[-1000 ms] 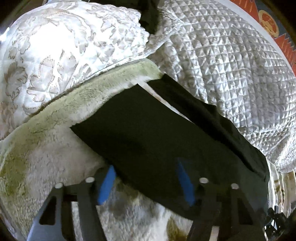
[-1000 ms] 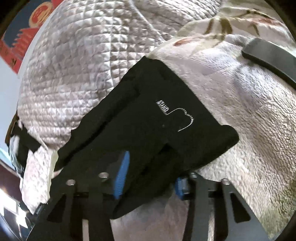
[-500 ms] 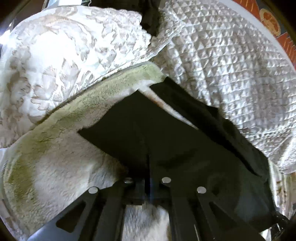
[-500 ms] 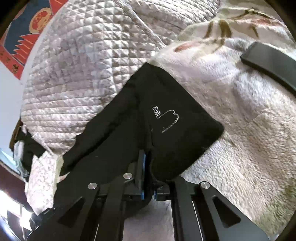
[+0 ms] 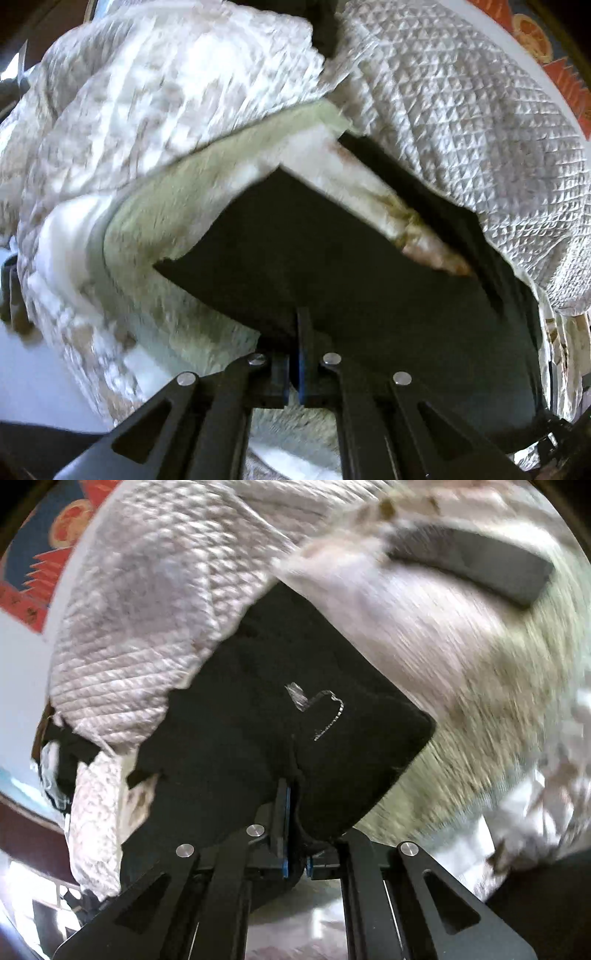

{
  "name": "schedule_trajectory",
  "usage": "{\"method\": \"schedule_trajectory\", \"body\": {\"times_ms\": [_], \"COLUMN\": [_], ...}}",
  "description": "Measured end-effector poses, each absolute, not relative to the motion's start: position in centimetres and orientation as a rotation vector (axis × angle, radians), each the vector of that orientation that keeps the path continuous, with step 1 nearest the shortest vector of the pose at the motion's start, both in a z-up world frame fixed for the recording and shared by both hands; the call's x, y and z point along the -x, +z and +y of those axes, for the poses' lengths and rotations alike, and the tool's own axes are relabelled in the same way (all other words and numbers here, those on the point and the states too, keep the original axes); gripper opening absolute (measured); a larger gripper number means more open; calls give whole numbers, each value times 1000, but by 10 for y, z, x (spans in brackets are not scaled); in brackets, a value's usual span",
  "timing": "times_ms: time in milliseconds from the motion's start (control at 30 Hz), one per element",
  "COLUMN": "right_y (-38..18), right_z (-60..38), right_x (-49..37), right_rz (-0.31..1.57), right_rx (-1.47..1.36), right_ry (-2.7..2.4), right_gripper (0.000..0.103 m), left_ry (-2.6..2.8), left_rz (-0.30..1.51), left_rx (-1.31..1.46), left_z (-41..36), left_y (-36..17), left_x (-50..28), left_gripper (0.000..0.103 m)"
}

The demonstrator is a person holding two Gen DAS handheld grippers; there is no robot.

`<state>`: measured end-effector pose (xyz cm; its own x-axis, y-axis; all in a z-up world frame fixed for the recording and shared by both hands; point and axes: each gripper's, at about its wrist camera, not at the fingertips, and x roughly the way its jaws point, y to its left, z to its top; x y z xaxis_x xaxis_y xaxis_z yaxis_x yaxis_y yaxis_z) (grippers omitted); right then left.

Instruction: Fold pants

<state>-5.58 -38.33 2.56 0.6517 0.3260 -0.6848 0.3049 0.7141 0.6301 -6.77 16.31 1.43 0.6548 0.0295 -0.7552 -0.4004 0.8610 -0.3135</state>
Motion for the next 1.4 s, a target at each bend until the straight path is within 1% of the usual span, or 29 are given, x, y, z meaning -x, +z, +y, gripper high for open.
{"method": "schedule_trajectory", "body": {"times_ms": [200,367,433,467,500,533,567,667,733,767,800,833,900,1033,1133,1167,1200,1400], "right_y": [42,17,22,29,34,41,49,76,93,96,97,96,89,65,43,39,39,58], "right_z": [-384,-389,-391,-392,-393,-394,-396,-397,-394,-390,-383,-376,-353,-318,-319,-327,-332,-331], "right_x": [61,63,68,72,76,81,87,97,95,88,78,68,46,5,-16,-20,-20,-17], "right_rz": [829,887,886,886,882,865,841,751,686,684,701,725,785,884,946,933,925,842], "right_rx": [-783,-844,-844,-815,-796,-779,-759,-635,-546,-517,-488,-459,-376,-252,-199,-220,-242,-190], "right_ry": [17,1,-21,-63,-88,-112,-142,-254,-288,-259,-193,-134,-15,122,69,46,38,-9], "right_gripper": [4,5,15,22,27,30,30,30,30,30,30,30,30,30,30,30,29,30], "left_ry": [260,273,289,312,328,342,368,459,466,453,425,389,284,86,105,114,128,246], "left_rz": [769,844,832,821,808,797,786,748,708,698,690,689,723,848,921,910,905,859], "left_rx": [448,469,459,445,446,458,461,417,406,402,399,391,358,297,227,199,184,177], "left_z": [151,151,152,153,155,158,161,166,168,167,164,161,148,120,112,113,115,126], "left_y": [36,17,23,28,32,36,40,56,68,71,74,75,69,42,20,16,13,24], "left_x": [85,79,82,85,89,92,94,98,97,94,88,80,58,11,-12,-16,-20,-23], "left_gripper": [4,5,9,9,10,11,14,14,19,26,32,34,42,42,42,42,39,39]}}
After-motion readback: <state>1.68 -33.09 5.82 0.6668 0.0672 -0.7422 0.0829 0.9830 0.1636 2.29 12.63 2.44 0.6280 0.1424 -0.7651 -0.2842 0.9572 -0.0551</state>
